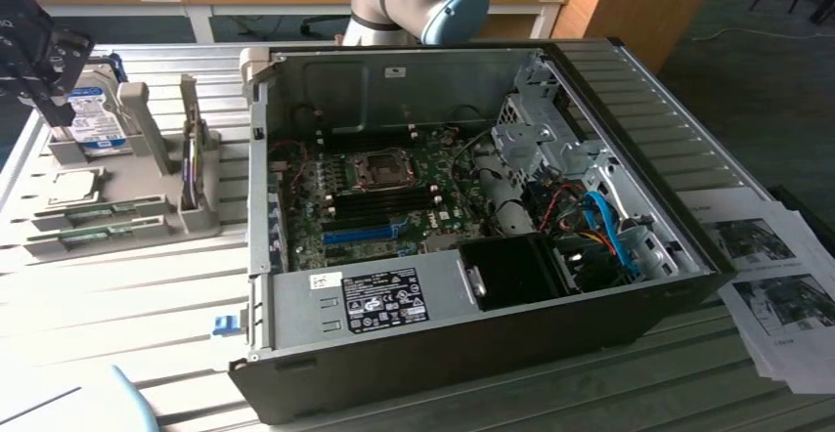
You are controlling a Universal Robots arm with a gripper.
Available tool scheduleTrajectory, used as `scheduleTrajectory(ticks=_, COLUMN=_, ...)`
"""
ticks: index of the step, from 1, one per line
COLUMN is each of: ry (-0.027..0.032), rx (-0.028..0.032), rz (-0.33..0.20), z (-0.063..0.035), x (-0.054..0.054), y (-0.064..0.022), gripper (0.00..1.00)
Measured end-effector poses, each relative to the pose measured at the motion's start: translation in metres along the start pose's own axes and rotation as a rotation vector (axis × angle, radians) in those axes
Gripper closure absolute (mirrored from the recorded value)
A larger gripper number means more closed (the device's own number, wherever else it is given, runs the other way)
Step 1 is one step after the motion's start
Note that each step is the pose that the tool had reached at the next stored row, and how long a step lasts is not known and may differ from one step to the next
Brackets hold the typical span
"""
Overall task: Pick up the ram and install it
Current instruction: 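Pick up the ram and move it above insertion slot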
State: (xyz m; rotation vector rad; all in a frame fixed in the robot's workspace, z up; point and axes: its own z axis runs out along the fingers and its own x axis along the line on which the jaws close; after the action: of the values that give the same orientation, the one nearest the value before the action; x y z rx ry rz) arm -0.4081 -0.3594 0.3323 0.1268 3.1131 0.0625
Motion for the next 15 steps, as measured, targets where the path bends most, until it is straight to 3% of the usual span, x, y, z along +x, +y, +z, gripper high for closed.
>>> scheduleTrajectory(ticks=8, ry=-0.0001, rx=0.0000, rz=0.000, z=0.0077, x=0.0002, y=-0.0003, gripper=0.91)
scheduleTrajectory(ticks=15, ry=0.0000, rx=0.0000, rz=0.000, z=0.0082, x=0.0002, y=-0.0003, gripper=0.91)
